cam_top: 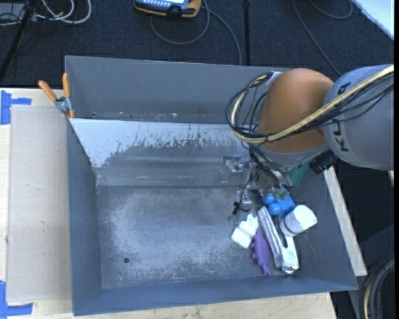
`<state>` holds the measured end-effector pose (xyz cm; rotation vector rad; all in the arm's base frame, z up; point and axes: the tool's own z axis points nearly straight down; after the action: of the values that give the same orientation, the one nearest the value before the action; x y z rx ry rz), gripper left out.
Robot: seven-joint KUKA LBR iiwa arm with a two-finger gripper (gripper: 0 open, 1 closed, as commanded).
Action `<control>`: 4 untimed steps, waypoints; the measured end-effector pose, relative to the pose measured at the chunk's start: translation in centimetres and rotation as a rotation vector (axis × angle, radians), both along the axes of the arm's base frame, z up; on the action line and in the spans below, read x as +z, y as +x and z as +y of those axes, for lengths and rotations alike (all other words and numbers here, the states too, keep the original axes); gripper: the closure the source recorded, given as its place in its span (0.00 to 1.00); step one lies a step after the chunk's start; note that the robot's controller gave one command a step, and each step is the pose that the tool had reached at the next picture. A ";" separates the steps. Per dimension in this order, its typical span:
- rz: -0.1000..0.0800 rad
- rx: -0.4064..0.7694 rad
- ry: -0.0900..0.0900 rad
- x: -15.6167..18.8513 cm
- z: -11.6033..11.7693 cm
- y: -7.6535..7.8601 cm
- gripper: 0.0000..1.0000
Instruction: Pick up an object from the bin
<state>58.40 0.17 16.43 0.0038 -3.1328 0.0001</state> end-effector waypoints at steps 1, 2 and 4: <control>-0.008 0.000 0.000 0.5 0.0 0.1 0.00; -0.010 0.067 0.001 -3.1 -1.2 -0.5 0.00; -0.005 -0.157 -0.002 -7.3 -7.2 -3.9 0.00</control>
Offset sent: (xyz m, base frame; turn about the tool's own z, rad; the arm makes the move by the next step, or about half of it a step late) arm -0.0189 -0.0339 -0.0906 -0.1651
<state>54.52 -7.02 9.13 -0.2427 -3.1286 0.0021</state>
